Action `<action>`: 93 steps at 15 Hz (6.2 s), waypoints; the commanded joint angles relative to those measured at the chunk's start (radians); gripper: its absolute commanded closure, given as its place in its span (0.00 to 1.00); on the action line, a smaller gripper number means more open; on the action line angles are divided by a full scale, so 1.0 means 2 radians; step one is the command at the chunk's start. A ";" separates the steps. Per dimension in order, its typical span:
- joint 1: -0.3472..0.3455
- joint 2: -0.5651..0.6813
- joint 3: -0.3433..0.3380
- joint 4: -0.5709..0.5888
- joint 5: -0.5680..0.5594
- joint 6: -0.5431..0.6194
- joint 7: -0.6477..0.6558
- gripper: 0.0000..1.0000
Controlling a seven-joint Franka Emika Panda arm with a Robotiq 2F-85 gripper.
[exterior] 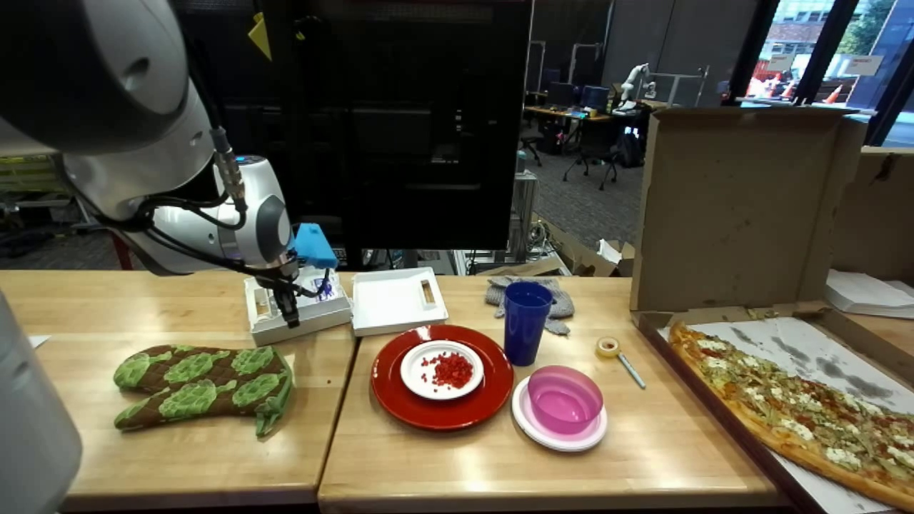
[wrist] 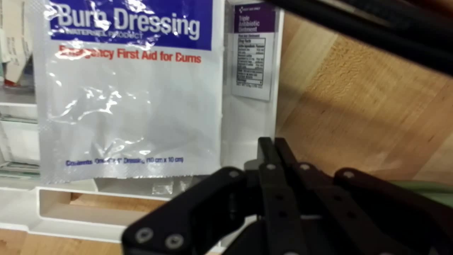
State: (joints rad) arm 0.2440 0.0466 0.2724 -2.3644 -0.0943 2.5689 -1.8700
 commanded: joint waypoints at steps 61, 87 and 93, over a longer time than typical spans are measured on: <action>-0.006 0.005 -0.044 0.113 -0.210 -0.085 -0.108 0.00; -0.101 -0.213 -0.143 -0.047 -0.089 -0.168 0.308 0.00; -0.114 -0.214 -0.175 -0.038 -0.069 -0.175 0.373 0.00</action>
State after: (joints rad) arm 0.0322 -0.3606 -0.0535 -2.4385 -0.2587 2.2289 -1.1702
